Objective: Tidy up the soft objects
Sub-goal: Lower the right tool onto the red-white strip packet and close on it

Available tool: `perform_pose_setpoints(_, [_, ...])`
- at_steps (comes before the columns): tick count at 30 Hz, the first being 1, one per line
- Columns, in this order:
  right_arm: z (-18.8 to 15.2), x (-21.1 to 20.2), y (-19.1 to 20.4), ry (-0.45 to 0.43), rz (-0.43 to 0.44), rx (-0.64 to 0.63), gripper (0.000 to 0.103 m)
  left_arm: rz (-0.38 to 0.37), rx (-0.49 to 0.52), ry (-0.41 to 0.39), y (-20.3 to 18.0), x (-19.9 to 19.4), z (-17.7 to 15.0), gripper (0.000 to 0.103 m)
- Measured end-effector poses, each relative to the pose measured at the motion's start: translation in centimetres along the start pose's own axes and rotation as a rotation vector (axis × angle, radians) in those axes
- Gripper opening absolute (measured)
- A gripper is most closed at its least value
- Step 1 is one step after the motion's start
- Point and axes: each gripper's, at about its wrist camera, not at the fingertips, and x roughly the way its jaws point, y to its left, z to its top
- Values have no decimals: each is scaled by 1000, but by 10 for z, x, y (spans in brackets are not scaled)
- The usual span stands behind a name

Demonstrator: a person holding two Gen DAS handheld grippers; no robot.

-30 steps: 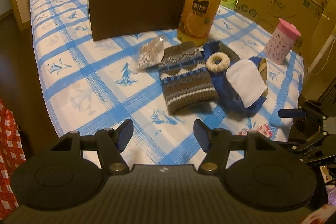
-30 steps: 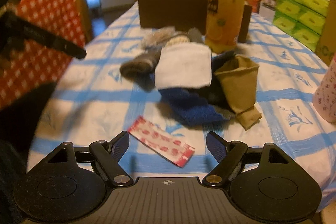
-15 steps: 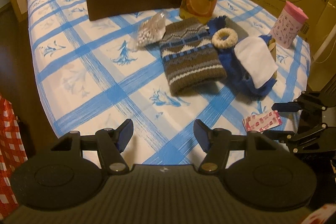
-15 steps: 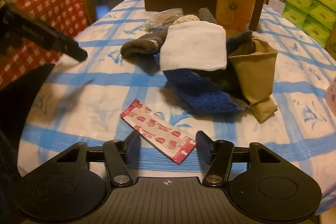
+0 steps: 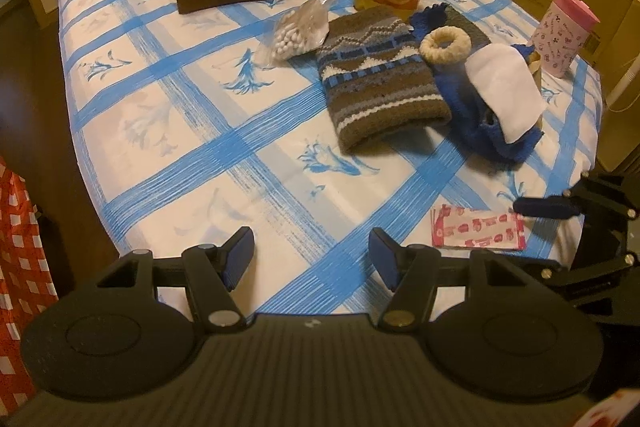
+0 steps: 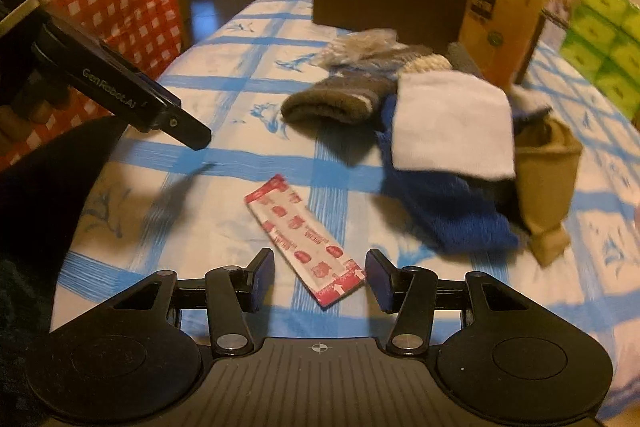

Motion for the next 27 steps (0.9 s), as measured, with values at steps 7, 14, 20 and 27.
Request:
perform_pose_setpoints(7, [7,8,8,3,-16,-142,52,4,-2,1,1,1,0,61])
perform_pose_setpoints(14, [7,13,16,-4,-32,-256,53,10,-10,-1,4,4,2,61])
perform_pose_setpoints(20, [12,20,11,-2,-3,-196,53,11,-13,7,6,6,0,60])
perform_pose_setpoints(27, [13,11,12,29,84,-51,53,11,-23,0,9,5,0,60])
